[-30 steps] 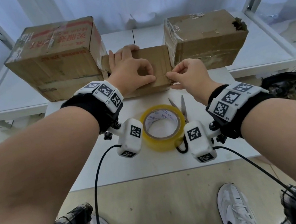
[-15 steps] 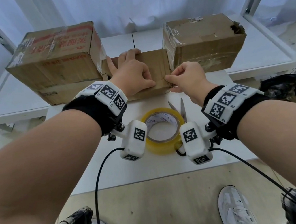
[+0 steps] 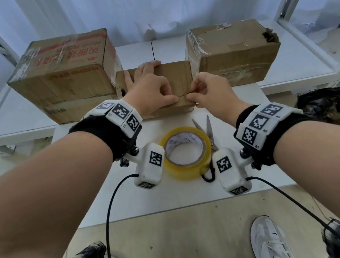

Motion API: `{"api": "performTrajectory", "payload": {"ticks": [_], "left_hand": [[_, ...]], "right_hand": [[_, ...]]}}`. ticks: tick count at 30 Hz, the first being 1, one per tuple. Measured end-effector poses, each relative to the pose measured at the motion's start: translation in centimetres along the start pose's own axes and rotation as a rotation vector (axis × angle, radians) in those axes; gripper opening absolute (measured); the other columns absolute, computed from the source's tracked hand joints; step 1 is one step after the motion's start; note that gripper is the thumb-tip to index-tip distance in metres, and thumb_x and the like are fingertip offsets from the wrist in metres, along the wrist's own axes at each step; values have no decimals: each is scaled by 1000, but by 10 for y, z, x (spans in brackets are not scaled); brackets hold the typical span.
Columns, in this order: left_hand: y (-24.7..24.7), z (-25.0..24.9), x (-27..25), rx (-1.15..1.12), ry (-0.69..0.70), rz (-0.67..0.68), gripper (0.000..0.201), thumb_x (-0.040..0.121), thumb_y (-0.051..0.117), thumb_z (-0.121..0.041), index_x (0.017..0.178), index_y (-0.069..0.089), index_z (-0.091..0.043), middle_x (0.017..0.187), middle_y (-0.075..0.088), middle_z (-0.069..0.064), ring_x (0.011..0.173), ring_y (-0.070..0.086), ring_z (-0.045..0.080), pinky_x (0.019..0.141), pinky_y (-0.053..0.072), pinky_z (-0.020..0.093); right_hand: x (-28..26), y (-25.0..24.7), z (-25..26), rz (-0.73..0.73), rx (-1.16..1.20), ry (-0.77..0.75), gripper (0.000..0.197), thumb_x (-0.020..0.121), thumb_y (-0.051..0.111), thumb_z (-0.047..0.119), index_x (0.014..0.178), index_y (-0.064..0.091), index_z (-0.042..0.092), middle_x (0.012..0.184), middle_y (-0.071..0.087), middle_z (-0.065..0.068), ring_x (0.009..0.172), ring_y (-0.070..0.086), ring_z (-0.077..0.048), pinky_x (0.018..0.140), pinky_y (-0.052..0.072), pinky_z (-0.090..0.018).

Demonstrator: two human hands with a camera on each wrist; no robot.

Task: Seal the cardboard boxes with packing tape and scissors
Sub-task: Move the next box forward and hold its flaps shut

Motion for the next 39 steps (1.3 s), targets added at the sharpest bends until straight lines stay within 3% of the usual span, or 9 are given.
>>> {"api": "performTrajectory", "payload": {"ticks": [4, 12, 15, 18, 21, 27, 33, 36, 39], "left_hand": [[-2, 2, -3, 35, 69, 89, 24, 75, 74, -47, 85, 65, -27, 157, 13, 0, 146, -2, 23, 113, -12, 61], [-1, 3, -1, 164, 111, 115, 40, 75, 75, -43, 102, 53, -23, 157, 10, 3, 146, 1, 26, 114, -3, 63], [-4, 3, 1, 132, 109, 83, 55, 72, 76, -49, 113, 49, -24, 154, 16, 1, 144, 8, 25, 114, 1, 63], [-2, 3, 3, 128, 104, 51, 62, 71, 75, -52, 118, 47, -23, 152, 20, -1, 143, 11, 24, 114, 1, 61], [-1, 5, 5, 107, 93, 28, 62, 72, 74, -53, 118, 46, -22, 151, 22, -2, 143, 12, 22, 114, 0, 60], [1, 14, 8, 26, 103, 3, 55, 74, 73, -51, 114, 47, -23, 153, 23, -5, 144, 14, 18, 117, -4, 54], [-2, 25, 4, -11, 64, -87, 41, 89, 61, -41, 122, 47, -24, 156, 22, -1, 146, 14, 18, 118, -6, 45], [4, 33, -5, 103, -124, -129, 60, 91, 49, -57, 141, 33, -28, 159, 10, 11, 147, 1, 30, 116, -8, 50], [10, 34, -12, 155, -218, -65, 74, 85, 39, -73, 147, 20, -39, 160, 1, 14, 147, -6, 34, 115, -5, 54]], "right_hand": [[-8, -4, 6, 93, -168, -135, 26, 81, 75, 26, 99, 60, 16, 93, 59, 4, 82, 59, -13, 72, 46, -20], [-5, -1, 11, 134, -337, -178, 29, 81, 75, 29, 99, 59, 14, 98, 59, -1, 88, 59, -17, 82, 50, -32], [-5, -1, 9, 147, -224, -122, 40, 76, 80, 29, 102, 52, 18, 101, 58, -1, 89, 60, -18, 81, 51, -30], [-6, 3, 6, 135, 26, 28, 60, 75, 81, 31, 118, 40, 22, 101, 54, 0, 90, 62, -20, 76, 56, -31], [-3, 11, 2, 115, 173, 203, 77, 78, 79, 25, 136, 29, 22, 107, 55, -8, 95, 63, -22, 69, 61, -36], [-2, 18, -12, 93, 467, 360, 49, 89, 66, 11, 132, 44, 5, 120, 56, -22, 102, 64, -29, 74, 60, -38], [-6, 14, -18, 45, 580, 387, 30, 94, 59, 11, 120, 57, -5, 113, 59, -16, 101, 60, -24, 74, 60, -28], [-3, 13, -20, 18, 488, 350, 27, 95, 59, 14, 117, 60, 0, 116, 61, -19, 102, 63, -27, 77, 59, -31], [1, 9, -8, -26, 277, 170, 35, 95, 58, 17, 130, 54, 12, 109, 64, -11, 95, 66, -25, 78, 59, -33]]}}
Point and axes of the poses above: each hand's wrist, its own x-axis towards the middle knuckle, its own y-axis out of the palm, z = x × y, the point moved 6 cm from there along x, towards the middle knuckle
